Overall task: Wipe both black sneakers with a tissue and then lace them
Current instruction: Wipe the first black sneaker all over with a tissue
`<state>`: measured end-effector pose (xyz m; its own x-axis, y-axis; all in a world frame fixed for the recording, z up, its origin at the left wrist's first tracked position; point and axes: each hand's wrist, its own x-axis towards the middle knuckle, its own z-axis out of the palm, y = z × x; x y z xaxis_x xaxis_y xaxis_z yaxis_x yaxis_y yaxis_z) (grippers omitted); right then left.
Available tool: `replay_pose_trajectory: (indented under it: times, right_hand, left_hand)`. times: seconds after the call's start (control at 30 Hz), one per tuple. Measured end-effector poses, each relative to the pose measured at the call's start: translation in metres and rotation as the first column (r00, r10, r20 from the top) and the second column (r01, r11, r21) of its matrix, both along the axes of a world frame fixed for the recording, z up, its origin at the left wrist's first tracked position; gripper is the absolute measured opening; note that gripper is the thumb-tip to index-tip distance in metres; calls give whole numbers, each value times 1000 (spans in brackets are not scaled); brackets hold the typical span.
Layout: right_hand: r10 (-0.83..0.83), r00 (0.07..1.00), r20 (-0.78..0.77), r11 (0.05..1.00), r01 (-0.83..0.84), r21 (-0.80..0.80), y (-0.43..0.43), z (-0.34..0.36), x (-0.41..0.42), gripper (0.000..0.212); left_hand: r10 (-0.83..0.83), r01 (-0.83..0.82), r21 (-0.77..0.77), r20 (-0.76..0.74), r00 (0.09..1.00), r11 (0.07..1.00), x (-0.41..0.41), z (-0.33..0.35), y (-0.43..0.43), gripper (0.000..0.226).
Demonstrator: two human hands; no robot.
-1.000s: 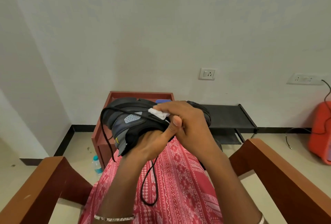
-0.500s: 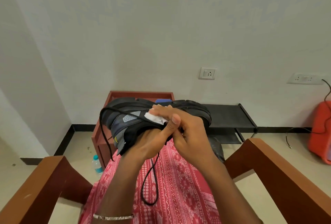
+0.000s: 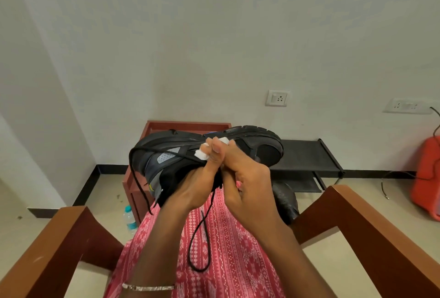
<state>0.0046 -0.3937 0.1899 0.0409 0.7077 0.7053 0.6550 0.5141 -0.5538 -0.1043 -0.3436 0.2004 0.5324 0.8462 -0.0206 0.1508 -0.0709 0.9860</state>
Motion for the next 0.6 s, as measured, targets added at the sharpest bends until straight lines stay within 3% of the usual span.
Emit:
replay_pose_trajectory:
  times: [0.07,0.2,0.33,0.43,0.5,0.6]
  right_hand:
    - [-114,989,96,993,110,49,5,-2,12,50]
    - [-338,933,127,941,335,48,11,-10,35,45]
    - [-129,992,-16,992,129,-4,0,-11,12,46]
    - [-21,999,-38,1000,21,5,-8,-12,-7,47]
    - [-35,999,2,999,35,3,-3,-12,-3,48]
    - [-206,974,89,978,204,33,12,-12,13,48]
  left_hand:
    - [-22,21,4,53,998,1000,0,-4,3,81]
    - [11,-8,-30,94,995,1000,1,-9,10,112]
    - [-1,5,-41,76,997,999,-2,-8,12,118]
    - [52,-44,-68,117,992,997,-6,-8,14,129]
    - [41,-30,-78,145,989,997,-6,-8,14,127]
    - [-37,46,-40,195,980,998,-3,-2,10,113]
